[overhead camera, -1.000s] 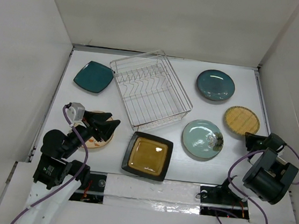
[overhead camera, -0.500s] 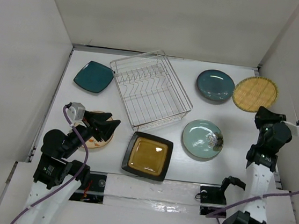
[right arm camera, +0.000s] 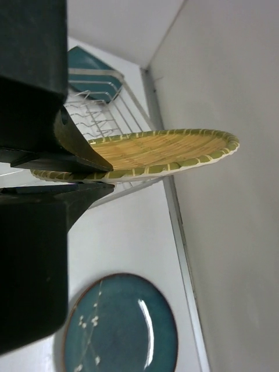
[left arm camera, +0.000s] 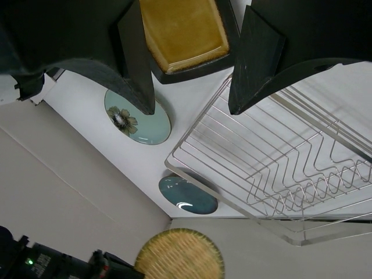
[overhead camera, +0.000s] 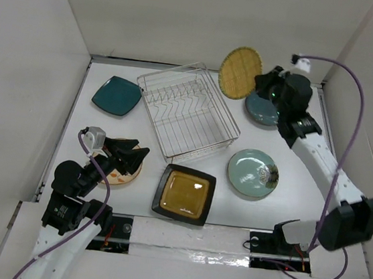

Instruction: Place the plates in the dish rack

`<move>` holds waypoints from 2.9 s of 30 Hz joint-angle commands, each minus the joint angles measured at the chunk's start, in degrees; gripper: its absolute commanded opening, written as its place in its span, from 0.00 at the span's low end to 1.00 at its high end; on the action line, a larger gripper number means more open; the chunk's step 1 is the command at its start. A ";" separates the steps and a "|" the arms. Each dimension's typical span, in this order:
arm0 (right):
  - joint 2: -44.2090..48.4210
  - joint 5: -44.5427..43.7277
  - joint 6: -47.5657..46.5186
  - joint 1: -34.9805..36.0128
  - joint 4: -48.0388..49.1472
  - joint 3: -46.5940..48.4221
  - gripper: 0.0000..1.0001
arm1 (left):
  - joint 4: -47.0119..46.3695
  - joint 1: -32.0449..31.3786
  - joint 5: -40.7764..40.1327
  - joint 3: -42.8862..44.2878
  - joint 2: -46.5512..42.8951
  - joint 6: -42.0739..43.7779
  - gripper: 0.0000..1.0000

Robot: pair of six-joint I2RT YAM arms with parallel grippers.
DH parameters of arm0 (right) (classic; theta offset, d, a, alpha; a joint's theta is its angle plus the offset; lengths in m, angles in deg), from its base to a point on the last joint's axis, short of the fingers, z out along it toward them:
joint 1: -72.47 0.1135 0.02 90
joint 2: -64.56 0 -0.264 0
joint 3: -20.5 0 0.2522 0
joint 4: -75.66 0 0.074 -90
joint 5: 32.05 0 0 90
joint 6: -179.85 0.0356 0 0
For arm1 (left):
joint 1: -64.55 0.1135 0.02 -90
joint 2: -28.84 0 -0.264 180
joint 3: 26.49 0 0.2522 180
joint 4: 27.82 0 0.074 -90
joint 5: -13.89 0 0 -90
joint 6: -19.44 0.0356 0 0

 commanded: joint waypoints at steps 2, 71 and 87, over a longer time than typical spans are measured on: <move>-11.05 -7.64 -12.42 6.76 -1.93 14.87 0.00 | -1.72 -0.37 -1.87 -0.04 -0.85 -0.45 0.51; -42.01 -10.19 -16.21 11.16 -9.85 33.96 0.28 | -1.63 -0.37 -3.19 -0.04 0.38 0.07 0.50; -47.01 -17.41 -37.38 16.09 -3.43 44.51 0.00 | -1.45 -0.37 -3.81 0.05 1.70 -0.01 0.50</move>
